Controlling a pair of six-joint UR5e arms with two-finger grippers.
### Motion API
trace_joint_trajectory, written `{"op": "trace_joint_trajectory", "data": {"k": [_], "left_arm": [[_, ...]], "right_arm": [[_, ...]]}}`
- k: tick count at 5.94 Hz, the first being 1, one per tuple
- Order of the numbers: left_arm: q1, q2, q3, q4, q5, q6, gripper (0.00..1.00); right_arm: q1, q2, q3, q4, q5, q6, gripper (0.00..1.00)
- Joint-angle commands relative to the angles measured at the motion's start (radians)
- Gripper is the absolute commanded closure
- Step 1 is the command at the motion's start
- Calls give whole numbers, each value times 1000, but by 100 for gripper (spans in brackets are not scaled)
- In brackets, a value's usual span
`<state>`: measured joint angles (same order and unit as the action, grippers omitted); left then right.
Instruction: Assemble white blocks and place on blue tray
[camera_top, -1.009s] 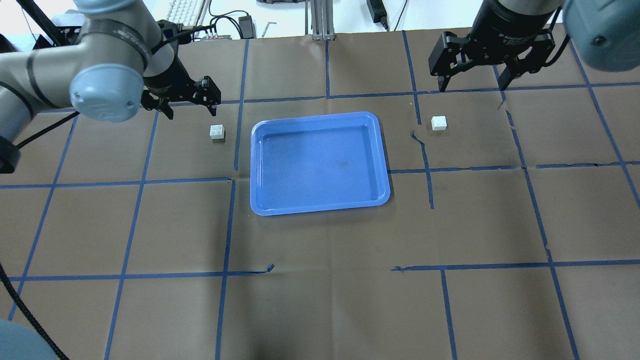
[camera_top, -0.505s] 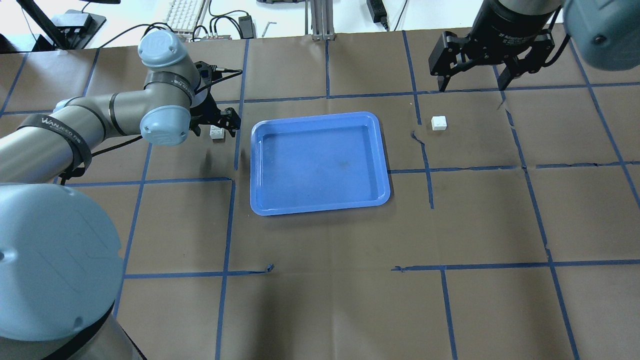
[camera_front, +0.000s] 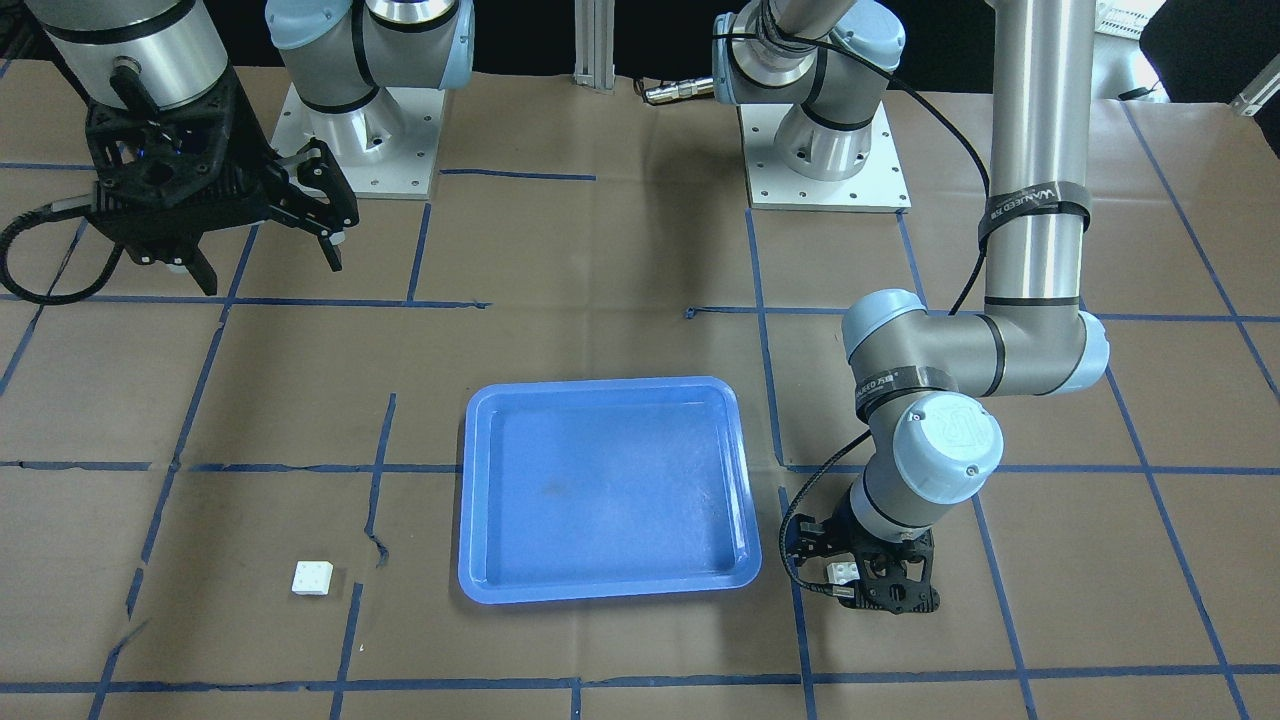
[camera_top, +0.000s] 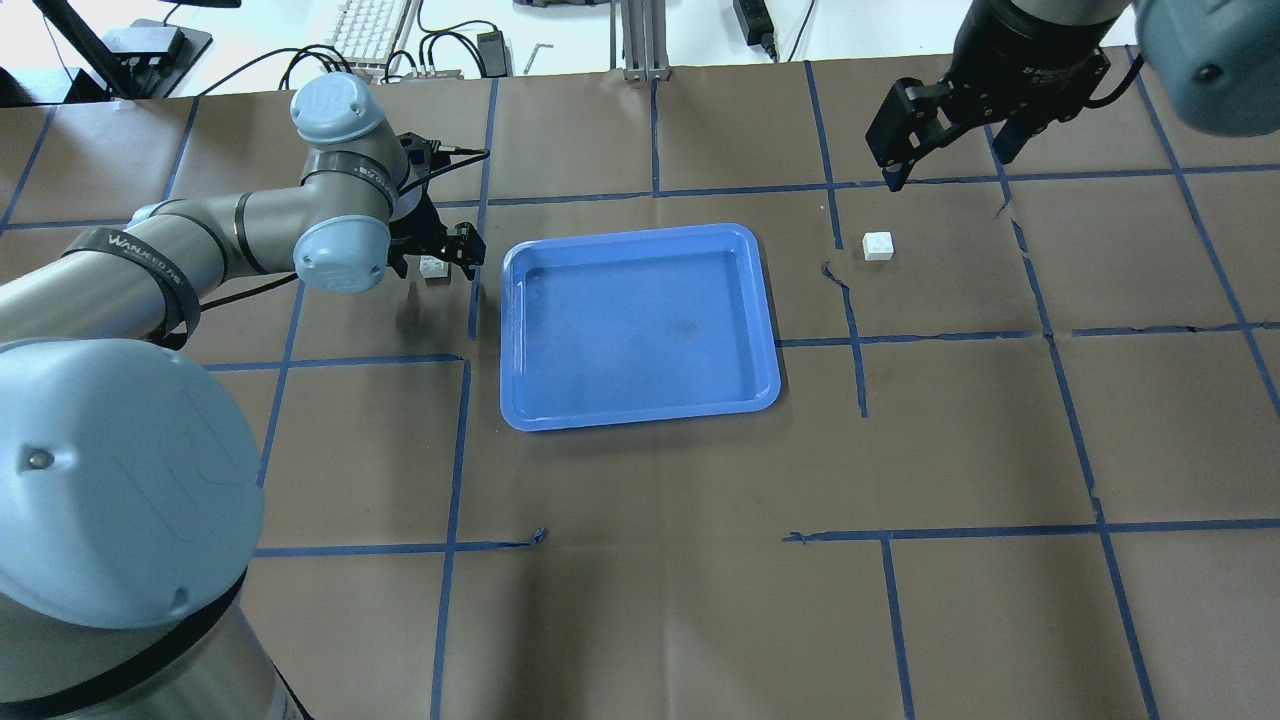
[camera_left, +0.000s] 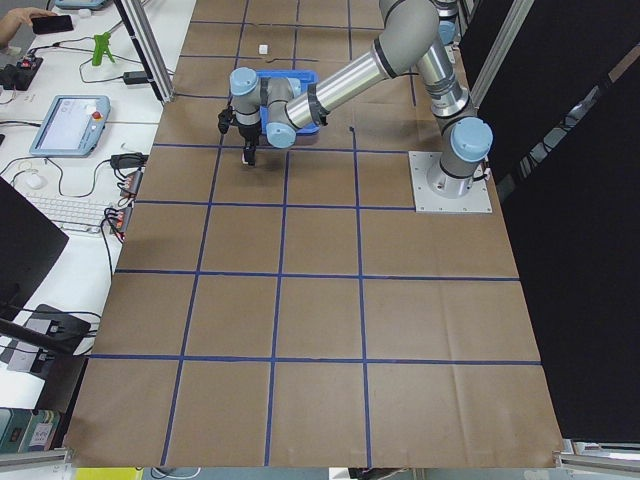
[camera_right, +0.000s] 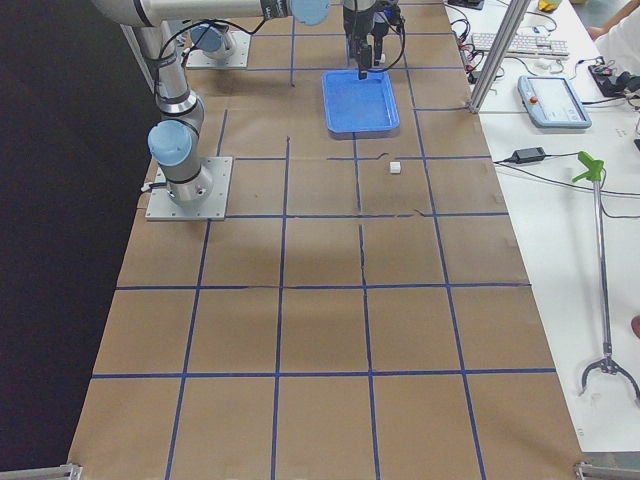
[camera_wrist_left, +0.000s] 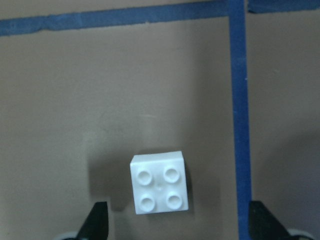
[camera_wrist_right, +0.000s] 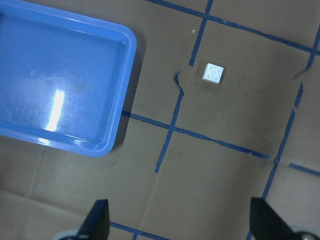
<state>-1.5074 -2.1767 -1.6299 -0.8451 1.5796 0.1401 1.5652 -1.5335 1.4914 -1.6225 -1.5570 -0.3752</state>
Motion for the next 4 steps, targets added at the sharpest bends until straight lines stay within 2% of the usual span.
{"op": "trace_joint_trajectory", "data": {"k": [1,2,4], "left_arm": [[1,-2,1,24,-1,6,78],[7,0,1,24,-1,9,100],[7,50,1,23,2,36,100]], "right_arm": [[-33,16,1,-23,0,-437,0],[-54,48,-2,-43,3,-699,0],[-79,108,-23,-45,9,-1160,0]]}}
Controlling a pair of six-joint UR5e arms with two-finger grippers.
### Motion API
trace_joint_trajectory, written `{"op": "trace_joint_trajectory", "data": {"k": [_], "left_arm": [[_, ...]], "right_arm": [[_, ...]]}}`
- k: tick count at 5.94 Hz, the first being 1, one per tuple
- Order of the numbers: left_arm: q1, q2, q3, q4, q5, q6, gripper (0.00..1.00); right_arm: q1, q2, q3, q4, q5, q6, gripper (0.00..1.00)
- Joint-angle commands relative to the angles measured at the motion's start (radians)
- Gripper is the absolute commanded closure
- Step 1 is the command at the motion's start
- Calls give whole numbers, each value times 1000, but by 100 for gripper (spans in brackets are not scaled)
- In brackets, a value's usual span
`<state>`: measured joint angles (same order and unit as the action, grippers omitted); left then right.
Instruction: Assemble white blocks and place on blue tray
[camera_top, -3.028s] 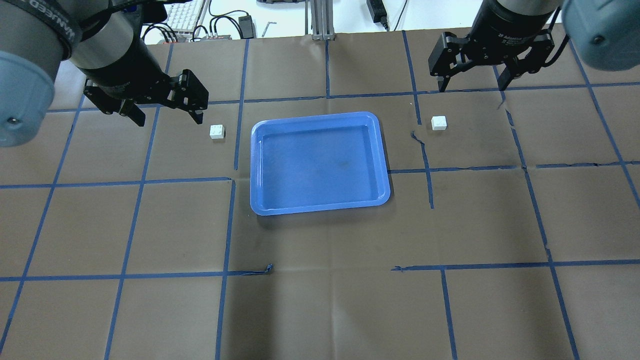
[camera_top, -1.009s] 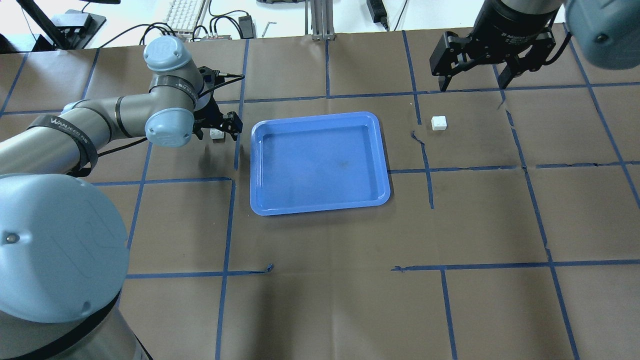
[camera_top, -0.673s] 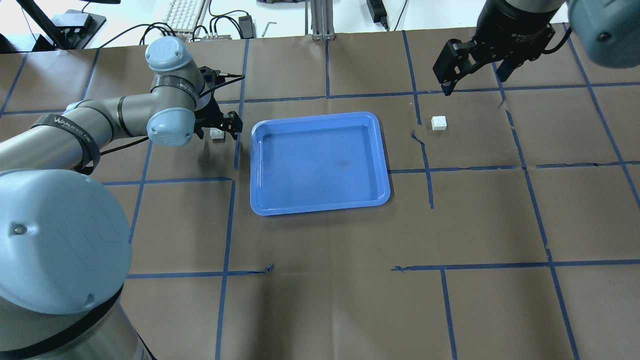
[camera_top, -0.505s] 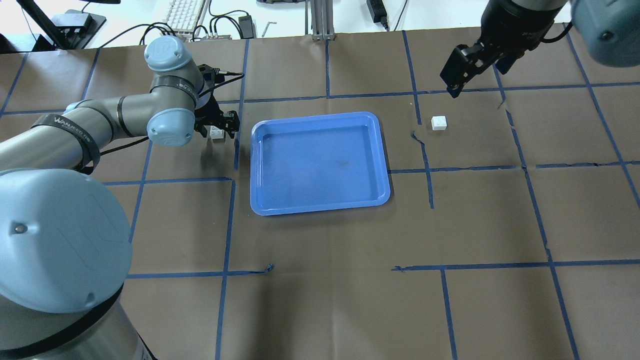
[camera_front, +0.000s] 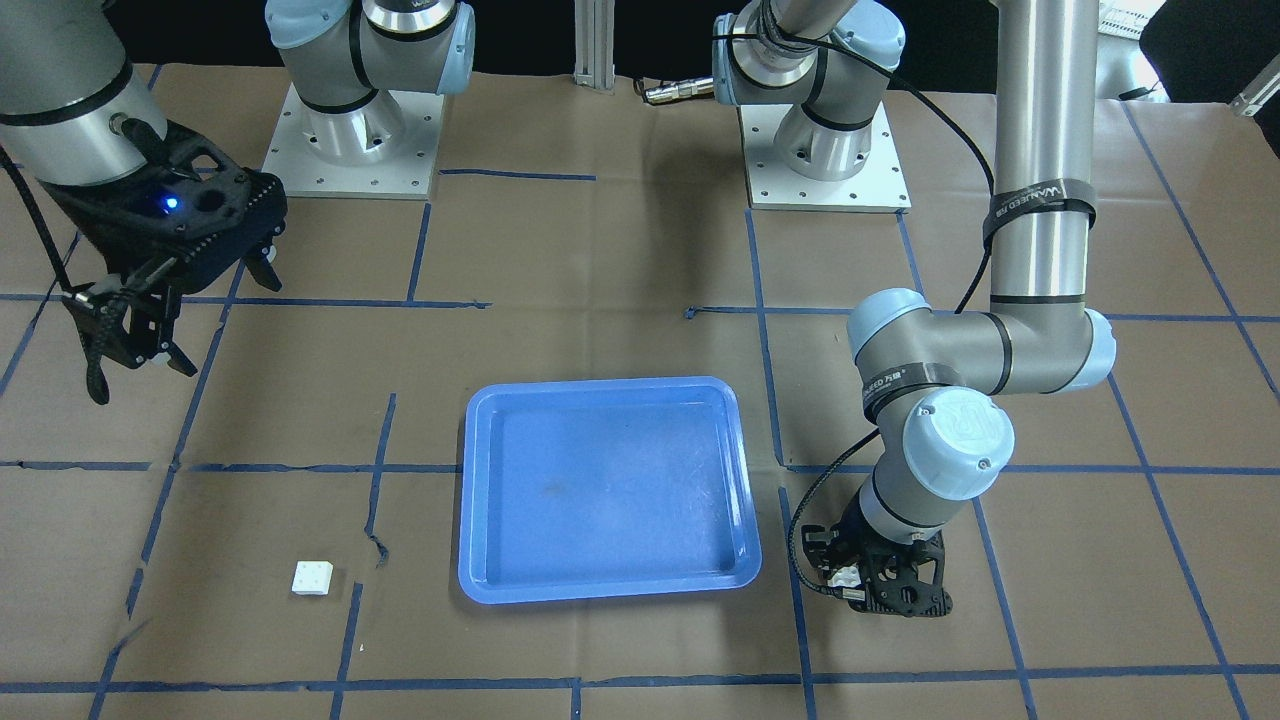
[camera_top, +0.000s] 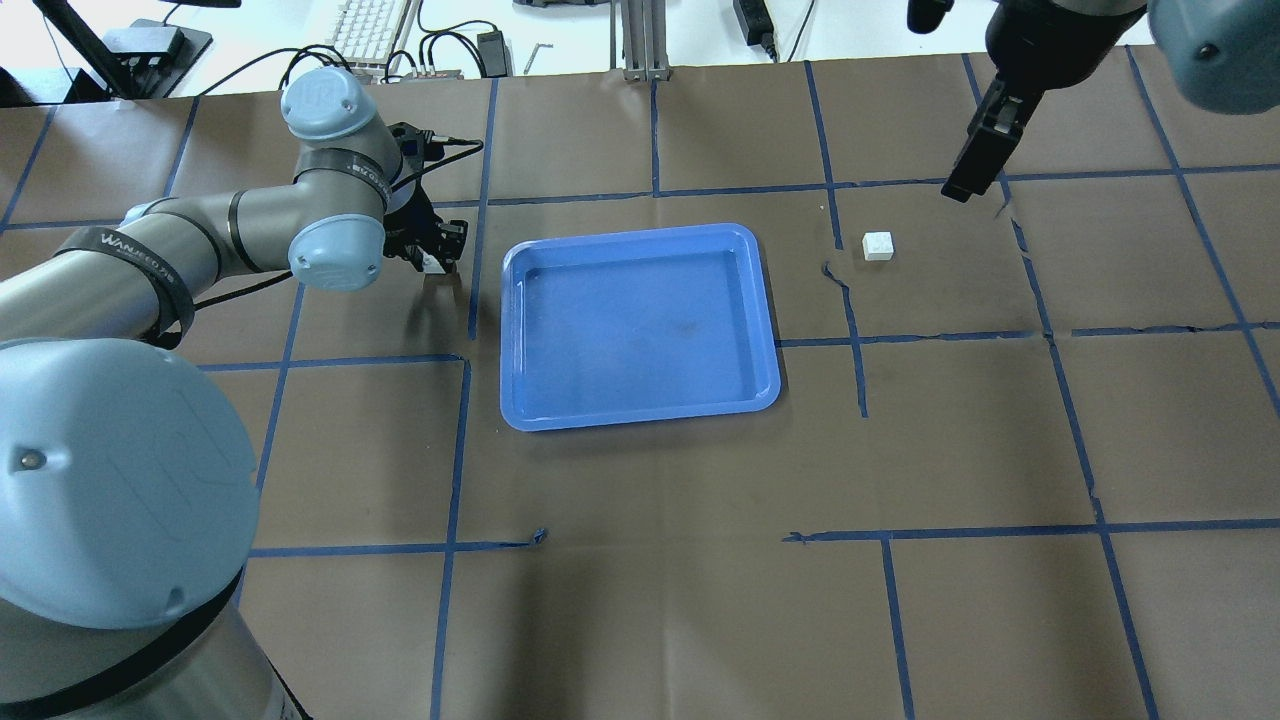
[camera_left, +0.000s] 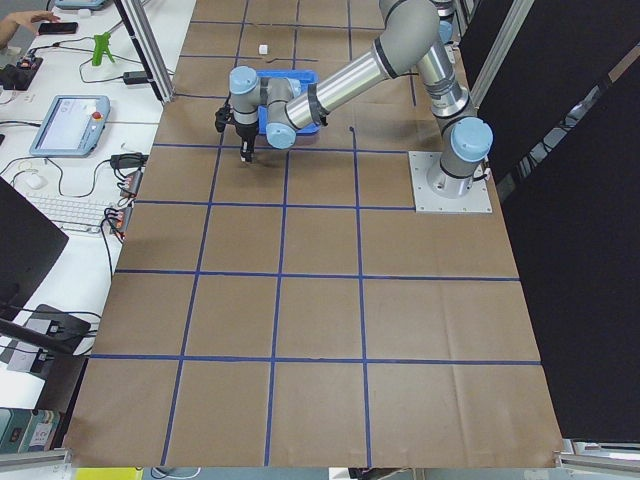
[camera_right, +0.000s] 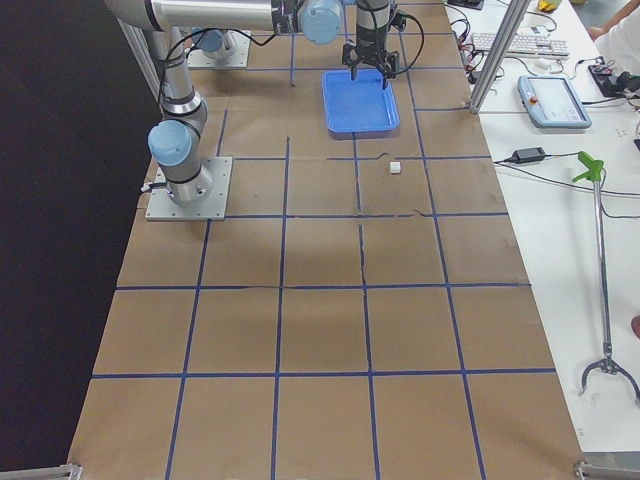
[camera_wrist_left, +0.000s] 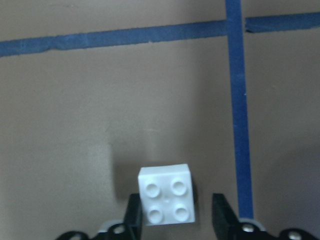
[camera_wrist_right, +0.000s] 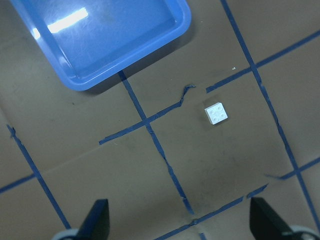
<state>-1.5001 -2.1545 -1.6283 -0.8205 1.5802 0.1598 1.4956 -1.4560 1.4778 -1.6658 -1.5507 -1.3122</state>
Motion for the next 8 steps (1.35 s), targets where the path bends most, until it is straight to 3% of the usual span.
{"op": "trace_joint_trajectory", "data": {"k": [1,2,5,6,8], "left_arm": [[-12,106,-28,-15,-9,173,100],[-49,155,-50,-49,-14,295,100],[-254,147,-77,-55,1,786,100],[-288,142,-102,-55,0,948,99],[-357,142,-133,-42,-11,1023,99]], "right_arm": [[-33,80,-54,-2,47,-387,0],[-75,151,-97,4,139,-485,0],[-178,314,-97,-3,389,-522,0],[-195,366,-97,-33,437,-566,0],[-201,475,-87,-130,466,-594,0]]}}
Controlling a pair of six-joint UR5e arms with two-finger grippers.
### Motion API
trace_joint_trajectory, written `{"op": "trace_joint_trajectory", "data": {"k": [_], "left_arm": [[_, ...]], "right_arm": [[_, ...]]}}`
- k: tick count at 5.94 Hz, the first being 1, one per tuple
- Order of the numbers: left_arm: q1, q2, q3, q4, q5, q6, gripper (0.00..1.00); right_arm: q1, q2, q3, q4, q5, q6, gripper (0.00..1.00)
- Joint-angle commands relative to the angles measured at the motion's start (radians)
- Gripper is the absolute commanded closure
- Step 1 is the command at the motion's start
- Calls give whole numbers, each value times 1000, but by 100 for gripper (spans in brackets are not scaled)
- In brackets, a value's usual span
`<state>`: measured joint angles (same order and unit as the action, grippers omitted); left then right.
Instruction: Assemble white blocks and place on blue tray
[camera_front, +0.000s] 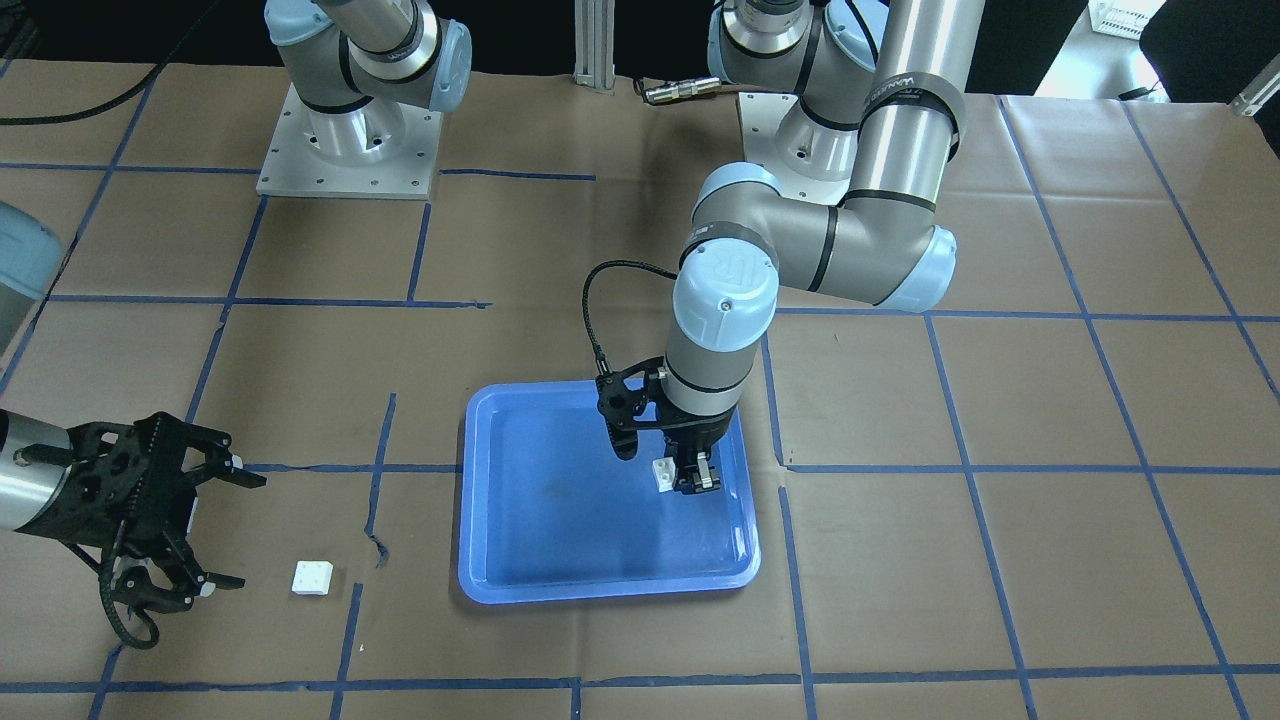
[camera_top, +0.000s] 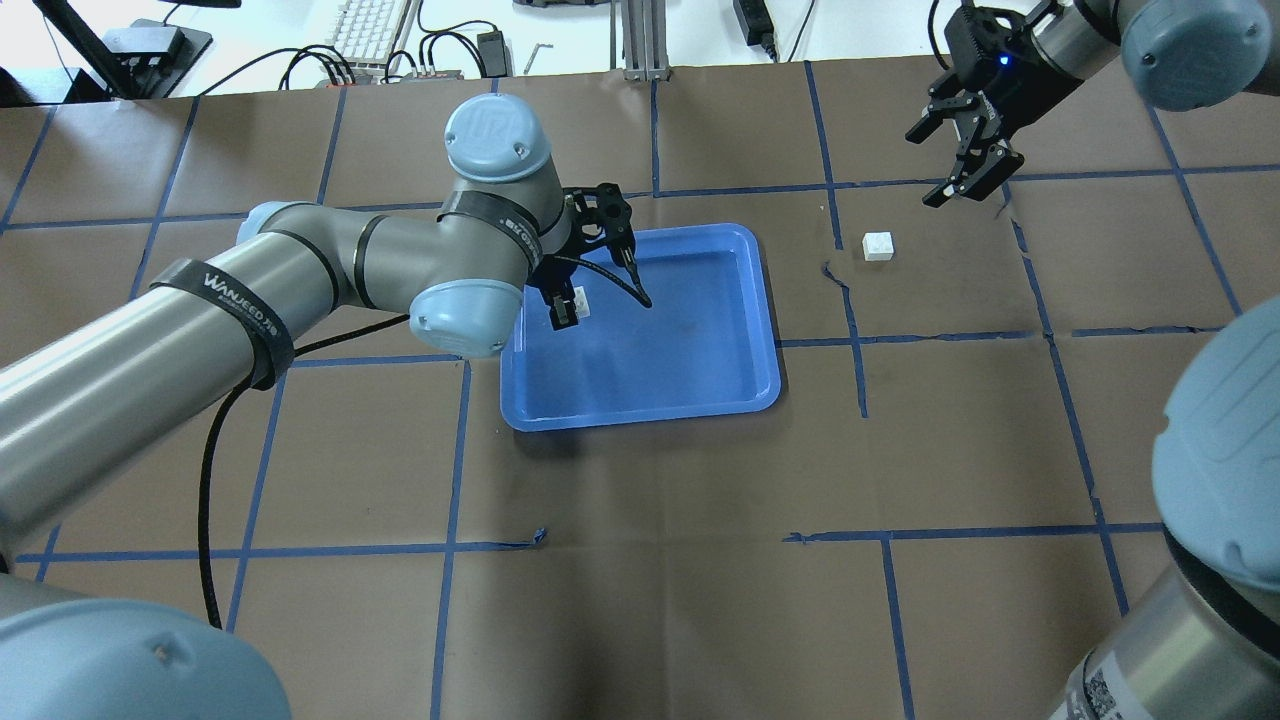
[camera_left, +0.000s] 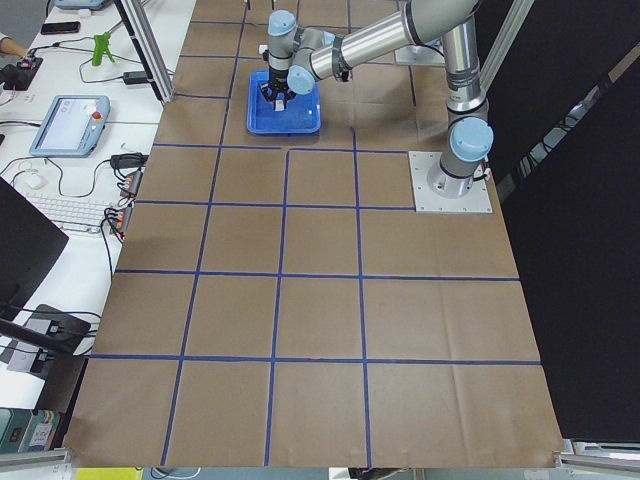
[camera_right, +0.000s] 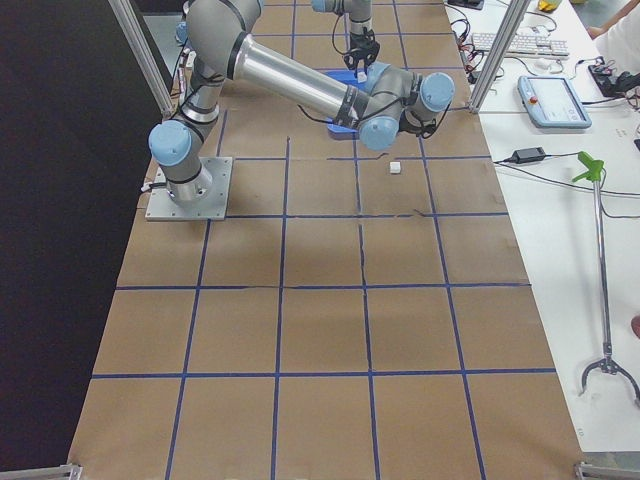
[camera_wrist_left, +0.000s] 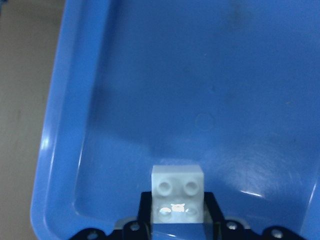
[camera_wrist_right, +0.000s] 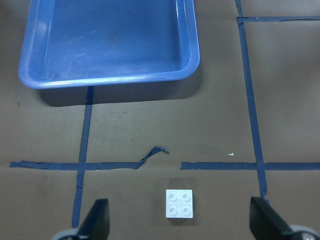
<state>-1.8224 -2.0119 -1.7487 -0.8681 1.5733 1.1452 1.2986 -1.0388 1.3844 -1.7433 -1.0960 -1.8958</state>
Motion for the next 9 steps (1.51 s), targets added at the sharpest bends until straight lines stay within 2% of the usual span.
{"op": "trace_joint_trajectory", "data": {"k": [1,4,5,7,8,9], "left_arm": [[-43,-4,-15,4,-7,41,99],[-48,-62,2,59,-6,45,98],[-48,-76,2,67,-7,45,98],[-52,-93,0,87,-56,45,96],[-54,-93,-2,89,-58,44,53],[-52,-93,-5,87,-58,42,1]], "right_arm": [[-5,94,22,-103,13,-14,0],[-5,109,177,-311,39,-37,1],[-5,112,198,-349,38,-37,1],[-5,114,209,-349,25,-36,3],[-5,114,209,-348,19,-29,19],[-5,112,206,-348,19,-29,35]]}}
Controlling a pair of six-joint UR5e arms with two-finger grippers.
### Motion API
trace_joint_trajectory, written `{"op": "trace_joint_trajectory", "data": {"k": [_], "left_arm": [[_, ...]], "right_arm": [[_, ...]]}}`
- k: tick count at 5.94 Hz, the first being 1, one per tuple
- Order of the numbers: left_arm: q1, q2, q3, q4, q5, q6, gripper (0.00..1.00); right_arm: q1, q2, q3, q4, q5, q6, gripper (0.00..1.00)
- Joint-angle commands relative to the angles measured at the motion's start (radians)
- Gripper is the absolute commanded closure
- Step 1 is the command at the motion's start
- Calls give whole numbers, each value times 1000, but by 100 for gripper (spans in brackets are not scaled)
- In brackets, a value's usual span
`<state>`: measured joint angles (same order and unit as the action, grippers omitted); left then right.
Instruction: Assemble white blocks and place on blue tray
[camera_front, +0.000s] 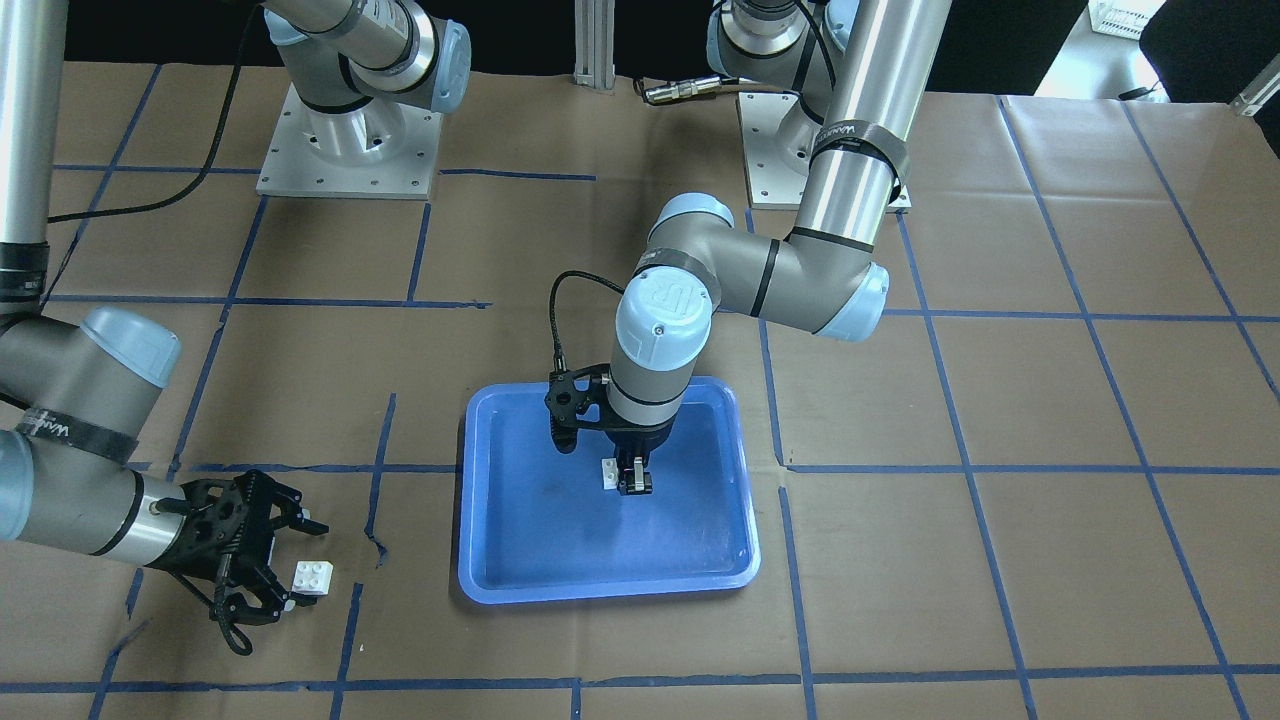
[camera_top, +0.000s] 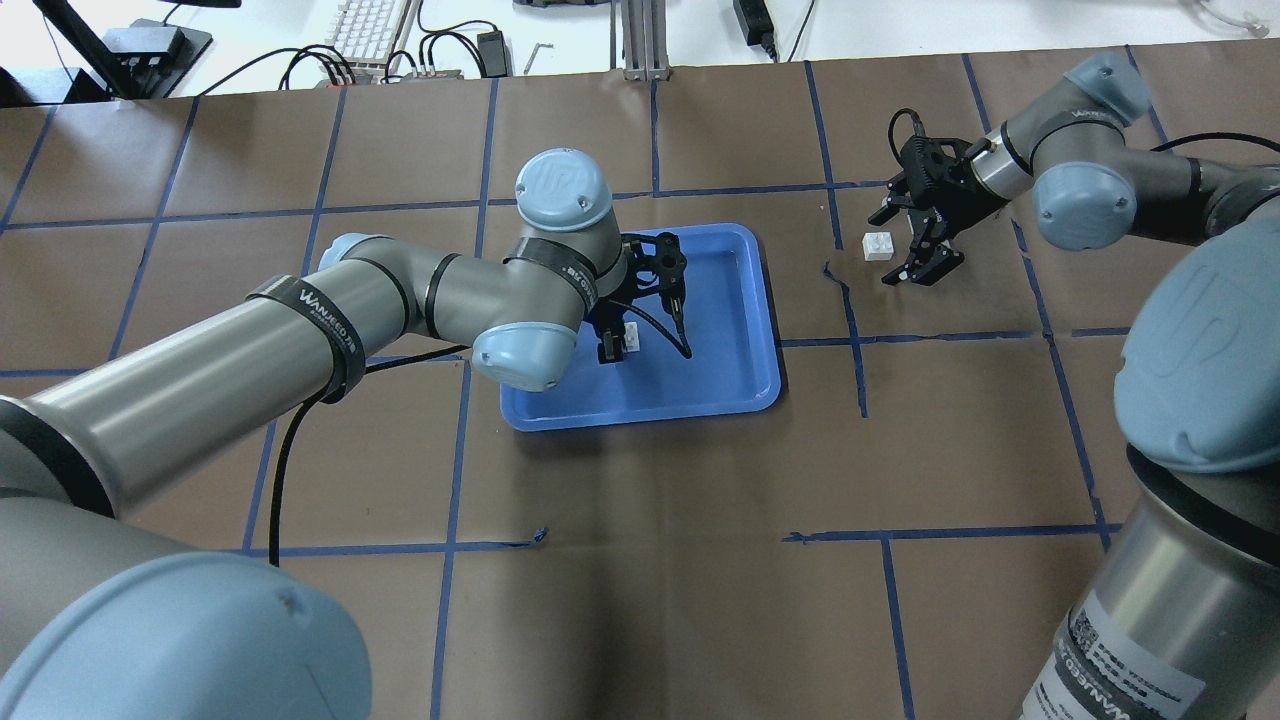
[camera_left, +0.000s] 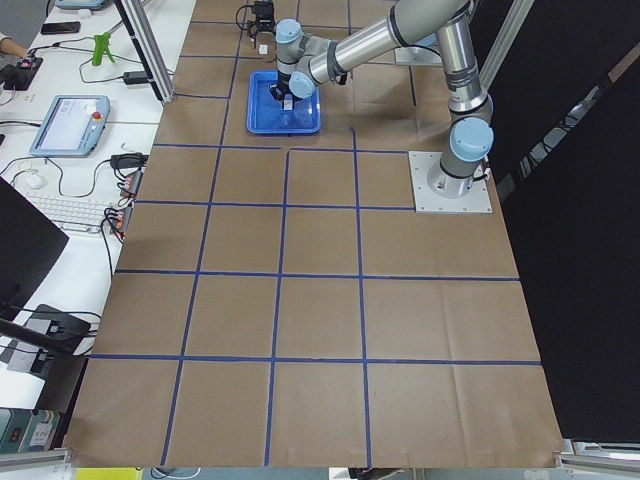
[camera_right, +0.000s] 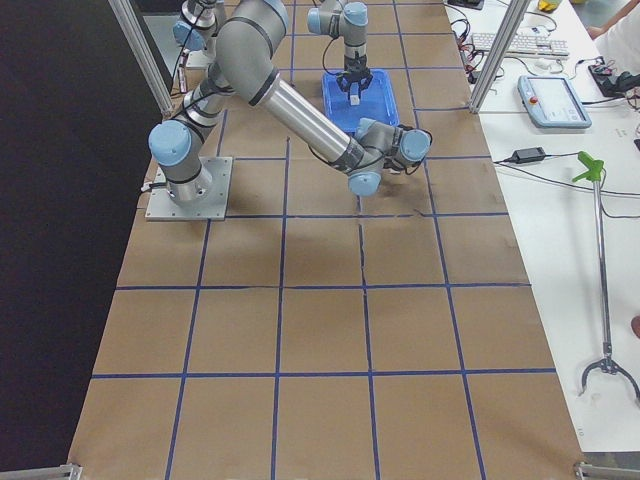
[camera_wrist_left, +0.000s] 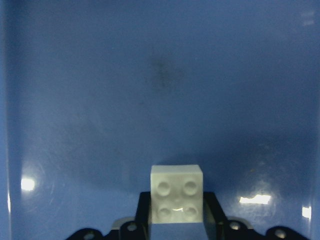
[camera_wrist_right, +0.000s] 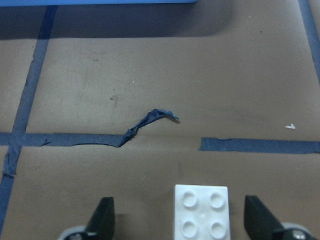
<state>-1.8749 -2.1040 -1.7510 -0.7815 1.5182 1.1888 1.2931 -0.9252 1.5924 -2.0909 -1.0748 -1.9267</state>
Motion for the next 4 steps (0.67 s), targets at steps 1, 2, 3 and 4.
{"op": "trace_joint_trajectory", "data": {"k": [1,2,3,4], "left_arm": [[0,10,4,-10,0,-8,1],[-10,75,14,-80,10,-32,1],[-7,179,49,-292,16,-63,1],[2,262,108,-511,37,-133,1]], "right_arm": [[0,-3,-3,-1,-2,2,47],[0,-6,-9,-1,-2,2,55],[0,-7,-12,-1,-2,2,63],[0,-11,-14,-1,-1,2,71]]}}
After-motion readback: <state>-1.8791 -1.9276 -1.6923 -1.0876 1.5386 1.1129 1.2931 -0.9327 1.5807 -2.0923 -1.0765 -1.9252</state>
